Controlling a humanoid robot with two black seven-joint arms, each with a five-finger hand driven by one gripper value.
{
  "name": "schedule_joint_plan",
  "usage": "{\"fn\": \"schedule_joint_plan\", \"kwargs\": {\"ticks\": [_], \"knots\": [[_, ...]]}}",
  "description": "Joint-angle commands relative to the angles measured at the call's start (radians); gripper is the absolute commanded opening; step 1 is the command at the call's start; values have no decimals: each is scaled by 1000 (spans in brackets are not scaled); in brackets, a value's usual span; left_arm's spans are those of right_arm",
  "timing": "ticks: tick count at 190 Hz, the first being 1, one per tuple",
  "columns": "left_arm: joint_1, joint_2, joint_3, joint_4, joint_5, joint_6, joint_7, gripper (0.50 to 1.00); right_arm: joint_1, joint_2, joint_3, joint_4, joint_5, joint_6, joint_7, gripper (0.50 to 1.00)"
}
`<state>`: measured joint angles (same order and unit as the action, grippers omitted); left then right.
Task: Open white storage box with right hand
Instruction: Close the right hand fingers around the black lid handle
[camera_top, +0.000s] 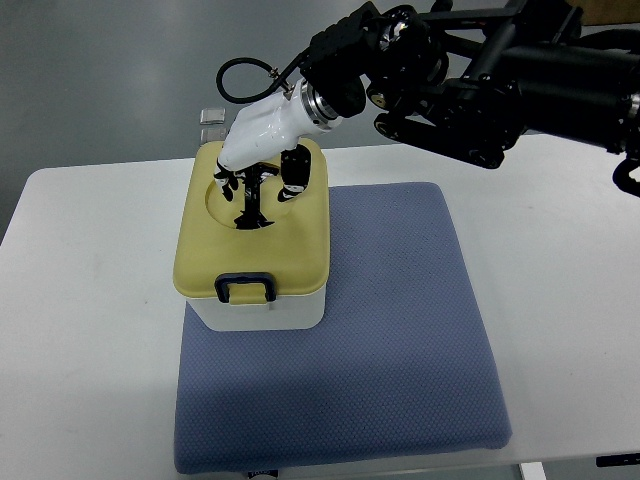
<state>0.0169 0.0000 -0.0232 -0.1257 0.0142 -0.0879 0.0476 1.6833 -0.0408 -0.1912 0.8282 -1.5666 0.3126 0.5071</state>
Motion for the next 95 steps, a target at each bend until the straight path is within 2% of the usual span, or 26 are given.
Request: {"fn": "schedule_joint_plan", "kwargs": {"ticks": [1, 50, 87, 95], "knots": [[0, 0, 0, 0, 0, 0, 0, 1000, 7, 7, -1, 0, -1, -1, -1, 713], [0, 0, 0, 0, 0, -1, 0, 1000, 12, 16, -2, 0, -1, -7, -2, 650], [0, 0, 0, 0, 0, 0, 0, 1000, 13, 21, -13, -1, -1, -20, -4, 505], [0, 0, 0, 0, 0, 0, 0, 1000, 13, 22, -16, -1, -1, -33, -6, 500]]}}
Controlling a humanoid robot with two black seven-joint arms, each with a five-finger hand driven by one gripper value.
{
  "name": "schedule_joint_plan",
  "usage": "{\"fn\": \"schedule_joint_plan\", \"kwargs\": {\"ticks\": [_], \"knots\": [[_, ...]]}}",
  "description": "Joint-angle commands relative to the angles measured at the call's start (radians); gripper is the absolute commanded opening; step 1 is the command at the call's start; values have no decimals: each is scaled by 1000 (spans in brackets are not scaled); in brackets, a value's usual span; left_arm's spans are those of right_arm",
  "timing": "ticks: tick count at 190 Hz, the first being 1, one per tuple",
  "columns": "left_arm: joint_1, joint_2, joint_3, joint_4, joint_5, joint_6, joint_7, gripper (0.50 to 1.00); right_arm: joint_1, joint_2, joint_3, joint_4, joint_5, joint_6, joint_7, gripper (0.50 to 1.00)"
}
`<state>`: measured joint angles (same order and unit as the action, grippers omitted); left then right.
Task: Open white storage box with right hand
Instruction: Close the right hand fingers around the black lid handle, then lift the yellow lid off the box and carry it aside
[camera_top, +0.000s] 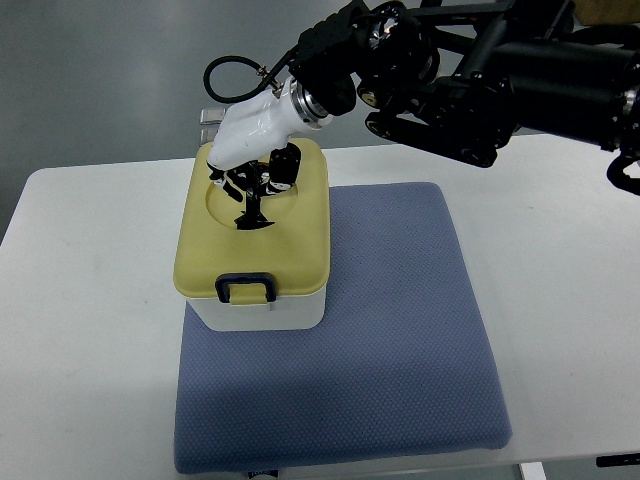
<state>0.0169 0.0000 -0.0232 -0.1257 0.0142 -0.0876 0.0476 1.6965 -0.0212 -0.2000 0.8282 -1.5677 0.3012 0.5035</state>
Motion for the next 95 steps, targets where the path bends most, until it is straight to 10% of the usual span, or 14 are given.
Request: {"fn": "schedule_joint_plan", "kwargs": {"ticks": [1, 95], "knots": [[0, 0, 0, 0, 0, 0, 0, 1000, 0, 3, -7, -1, 0, -22, -2, 500], [0, 0, 0, 0, 0, 0, 0, 1000, 9, 4, -15, -7, 8, -125, -3, 500]]}}
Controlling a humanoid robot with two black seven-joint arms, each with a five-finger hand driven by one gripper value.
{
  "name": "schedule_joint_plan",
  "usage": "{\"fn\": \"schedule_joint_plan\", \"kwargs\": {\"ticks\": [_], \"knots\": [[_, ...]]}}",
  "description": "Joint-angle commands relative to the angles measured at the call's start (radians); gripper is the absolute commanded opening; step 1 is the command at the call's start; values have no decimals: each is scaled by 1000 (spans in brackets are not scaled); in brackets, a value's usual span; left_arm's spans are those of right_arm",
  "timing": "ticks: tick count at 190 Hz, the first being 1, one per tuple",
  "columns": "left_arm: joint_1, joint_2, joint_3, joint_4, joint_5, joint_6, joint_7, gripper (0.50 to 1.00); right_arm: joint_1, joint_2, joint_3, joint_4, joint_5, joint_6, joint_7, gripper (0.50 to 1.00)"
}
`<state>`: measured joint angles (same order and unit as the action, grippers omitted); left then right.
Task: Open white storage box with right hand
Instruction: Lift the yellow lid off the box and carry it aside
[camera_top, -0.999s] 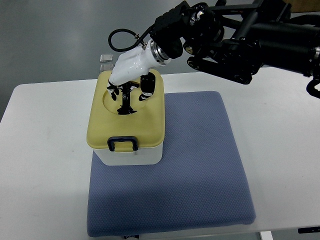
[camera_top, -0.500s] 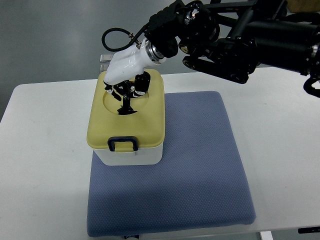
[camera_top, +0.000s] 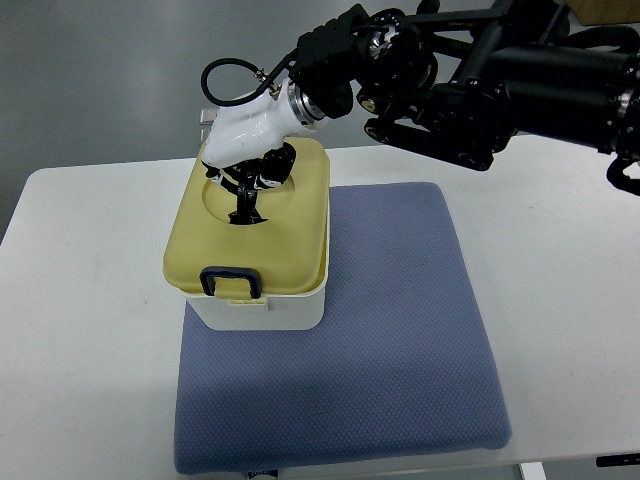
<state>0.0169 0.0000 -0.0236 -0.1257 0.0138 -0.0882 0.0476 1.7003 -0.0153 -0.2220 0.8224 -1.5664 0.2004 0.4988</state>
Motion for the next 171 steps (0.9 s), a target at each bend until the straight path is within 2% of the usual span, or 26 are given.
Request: {"fn": "schedule_joint_plan", "kwargs": {"ticks": [1, 32, 68, 139, 171], "knots": [[0, 0, -1, 0, 0, 1, 0, 1000, 5, -2, 7, -3, 8, -26, 1, 500], [0, 0, 1, 0, 2, 1, 0, 1000, 9, -9, 30, -6, 16, -55, 0, 500], [0, 0, 1, 0, 0, -1, 0, 1000, 4, -25, 105, -51, 28, -50, -3, 500], [0, 0, 1, 0, 0, 1, 0, 1000, -8, -156, 127, -109, 161, -30, -14, 500], [0, 0, 1, 0, 0, 1, 0, 1000, -71, -221, 132, -154, 161, 2, -19, 500]]}}
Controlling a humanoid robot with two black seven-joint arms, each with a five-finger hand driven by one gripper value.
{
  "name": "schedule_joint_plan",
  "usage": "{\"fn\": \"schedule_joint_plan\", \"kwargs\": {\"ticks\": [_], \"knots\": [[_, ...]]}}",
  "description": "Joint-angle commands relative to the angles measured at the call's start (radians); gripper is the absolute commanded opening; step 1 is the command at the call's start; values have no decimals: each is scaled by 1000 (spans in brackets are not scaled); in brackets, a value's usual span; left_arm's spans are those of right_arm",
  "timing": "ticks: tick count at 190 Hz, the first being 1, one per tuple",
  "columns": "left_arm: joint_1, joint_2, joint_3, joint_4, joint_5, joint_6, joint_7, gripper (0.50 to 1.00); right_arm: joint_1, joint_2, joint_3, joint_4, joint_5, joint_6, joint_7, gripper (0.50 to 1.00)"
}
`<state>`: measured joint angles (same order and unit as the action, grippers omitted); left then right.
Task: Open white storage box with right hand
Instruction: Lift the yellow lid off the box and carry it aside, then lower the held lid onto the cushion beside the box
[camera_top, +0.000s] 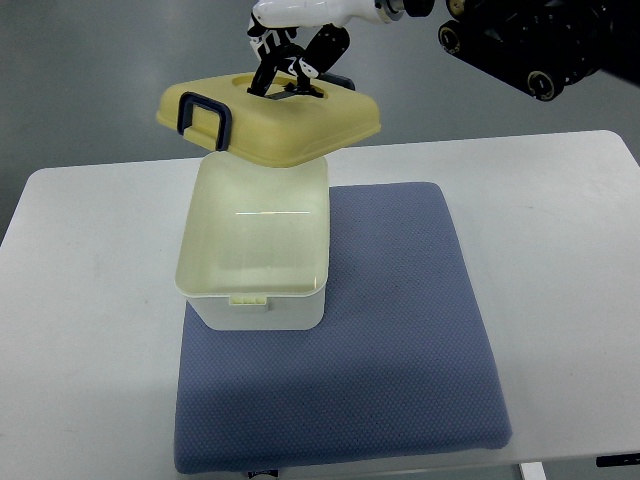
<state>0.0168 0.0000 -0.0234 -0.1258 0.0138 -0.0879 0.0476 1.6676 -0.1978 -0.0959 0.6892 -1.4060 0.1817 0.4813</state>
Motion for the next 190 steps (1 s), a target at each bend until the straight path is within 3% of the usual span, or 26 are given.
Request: {"fn": "schedule_joint_plan", "kwargs": {"ticks": [1, 80, 106, 164, 190], "knots": [[0, 0, 0, 0, 0, 0, 0, 1000, -42, -43, 5, -20, 1, 24, 0, 500], [0, 0, 0, 0, 0, -1, 0, 1000, -150, -233, -8, -27, -4, 35, -55, 500], [0, 0, 0, 0, 0, -1, 0, 1000, -177, -295, -8, -25, -8, 79, -70, 500], [0, 0, -1, 0, 0, 0, 0, 1000, -255, -331, 12, -25, 51, 136, -78, 500], [0, 0, 0, 0, 0, -1, 0, 1000, -278, -322, -5, -25, 148, 163, -113, 500]]}}
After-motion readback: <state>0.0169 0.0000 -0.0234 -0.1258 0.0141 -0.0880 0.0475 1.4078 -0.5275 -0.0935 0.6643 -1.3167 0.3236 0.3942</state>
